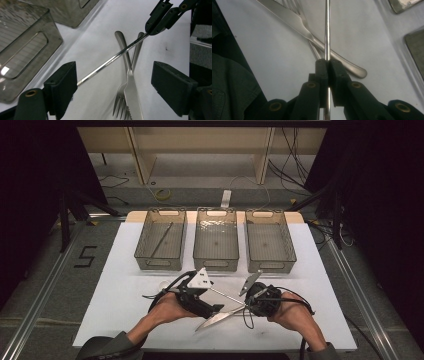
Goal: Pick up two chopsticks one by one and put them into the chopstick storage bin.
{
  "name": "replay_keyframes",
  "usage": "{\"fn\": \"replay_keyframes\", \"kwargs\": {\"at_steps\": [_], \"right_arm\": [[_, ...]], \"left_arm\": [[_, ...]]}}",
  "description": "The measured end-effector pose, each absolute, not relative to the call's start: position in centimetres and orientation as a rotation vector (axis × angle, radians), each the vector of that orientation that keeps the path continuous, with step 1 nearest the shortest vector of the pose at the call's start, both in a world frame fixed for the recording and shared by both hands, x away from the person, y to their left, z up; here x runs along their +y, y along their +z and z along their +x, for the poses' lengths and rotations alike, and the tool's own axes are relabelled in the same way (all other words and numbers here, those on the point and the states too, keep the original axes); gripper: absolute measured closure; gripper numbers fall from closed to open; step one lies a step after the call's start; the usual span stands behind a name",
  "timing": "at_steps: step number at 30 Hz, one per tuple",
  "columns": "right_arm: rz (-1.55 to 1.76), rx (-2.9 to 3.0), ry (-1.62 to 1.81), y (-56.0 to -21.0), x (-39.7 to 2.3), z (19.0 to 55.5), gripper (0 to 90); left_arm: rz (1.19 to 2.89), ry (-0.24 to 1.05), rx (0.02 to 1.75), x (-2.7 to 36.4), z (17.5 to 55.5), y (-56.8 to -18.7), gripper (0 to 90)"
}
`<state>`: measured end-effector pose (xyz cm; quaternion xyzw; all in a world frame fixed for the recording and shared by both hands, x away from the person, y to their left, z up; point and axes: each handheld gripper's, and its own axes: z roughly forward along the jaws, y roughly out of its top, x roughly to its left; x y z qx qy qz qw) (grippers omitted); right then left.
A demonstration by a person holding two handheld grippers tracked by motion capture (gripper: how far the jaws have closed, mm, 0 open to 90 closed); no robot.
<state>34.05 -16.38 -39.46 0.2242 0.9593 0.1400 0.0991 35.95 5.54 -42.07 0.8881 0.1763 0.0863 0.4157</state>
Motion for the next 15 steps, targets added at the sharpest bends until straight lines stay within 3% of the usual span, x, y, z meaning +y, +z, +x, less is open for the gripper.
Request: {"fn": "replay_keyframes", "kwargs": {"at_steps": [15], "right_arm": [[0.497,2.882,0.425,-39.5,-14.8,33.1,86.1]], "left_arm": [[2.364,0.215,0.27,3.5,35.1,-42.9,37.0]]}}
